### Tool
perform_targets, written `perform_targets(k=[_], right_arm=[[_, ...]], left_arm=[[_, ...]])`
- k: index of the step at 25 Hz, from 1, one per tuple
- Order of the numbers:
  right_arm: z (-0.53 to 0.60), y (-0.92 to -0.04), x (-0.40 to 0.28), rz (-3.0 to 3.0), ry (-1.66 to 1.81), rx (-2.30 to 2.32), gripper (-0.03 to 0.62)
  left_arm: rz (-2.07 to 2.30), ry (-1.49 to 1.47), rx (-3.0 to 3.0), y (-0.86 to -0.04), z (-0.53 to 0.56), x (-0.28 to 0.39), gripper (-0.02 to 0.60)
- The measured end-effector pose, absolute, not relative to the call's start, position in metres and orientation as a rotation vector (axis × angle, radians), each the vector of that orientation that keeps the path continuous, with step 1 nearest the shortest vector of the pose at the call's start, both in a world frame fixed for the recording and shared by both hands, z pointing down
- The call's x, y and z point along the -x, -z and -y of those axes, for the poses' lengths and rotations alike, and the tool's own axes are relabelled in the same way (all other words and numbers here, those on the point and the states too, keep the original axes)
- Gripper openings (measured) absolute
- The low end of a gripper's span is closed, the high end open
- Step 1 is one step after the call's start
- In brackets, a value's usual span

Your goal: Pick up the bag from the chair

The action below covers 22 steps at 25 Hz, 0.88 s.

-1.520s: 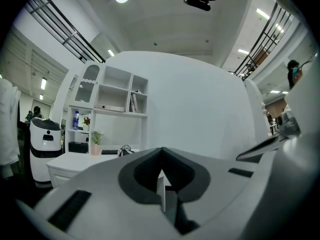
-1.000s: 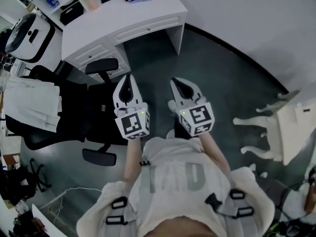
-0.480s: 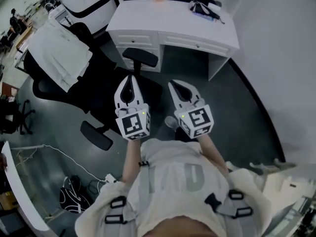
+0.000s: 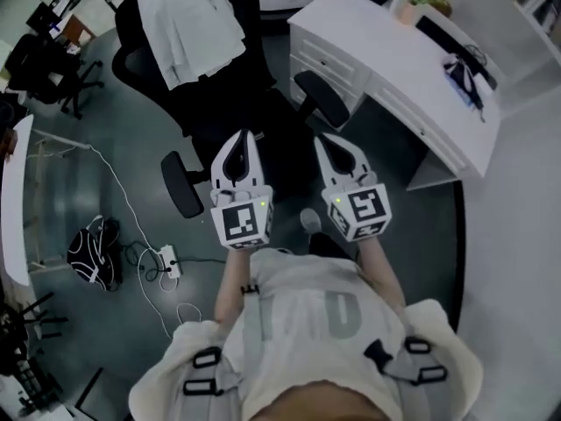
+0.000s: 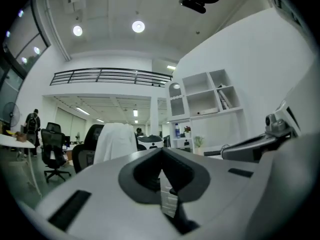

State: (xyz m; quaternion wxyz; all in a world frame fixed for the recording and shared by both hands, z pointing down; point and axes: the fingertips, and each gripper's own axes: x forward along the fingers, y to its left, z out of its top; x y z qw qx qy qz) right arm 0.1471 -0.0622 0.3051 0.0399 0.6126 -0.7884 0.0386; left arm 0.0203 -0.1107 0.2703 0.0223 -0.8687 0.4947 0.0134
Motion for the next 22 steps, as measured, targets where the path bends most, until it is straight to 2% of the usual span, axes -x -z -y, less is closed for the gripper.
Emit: perform_targets(k=[9,22], right_arm=[[0.110,-0.311,-0.150,2.574,-0.084,-1.593,0.005],[0.133,-0.312,-0.141,2.666,-0.065,-1.443,0.005]], left_arm=[[-1.907,0.001,2.491,-0.282,0.121,0.010,0.006],[-2.121,-0.024,2.313,-0.279,0.121,0.036,0.006]])
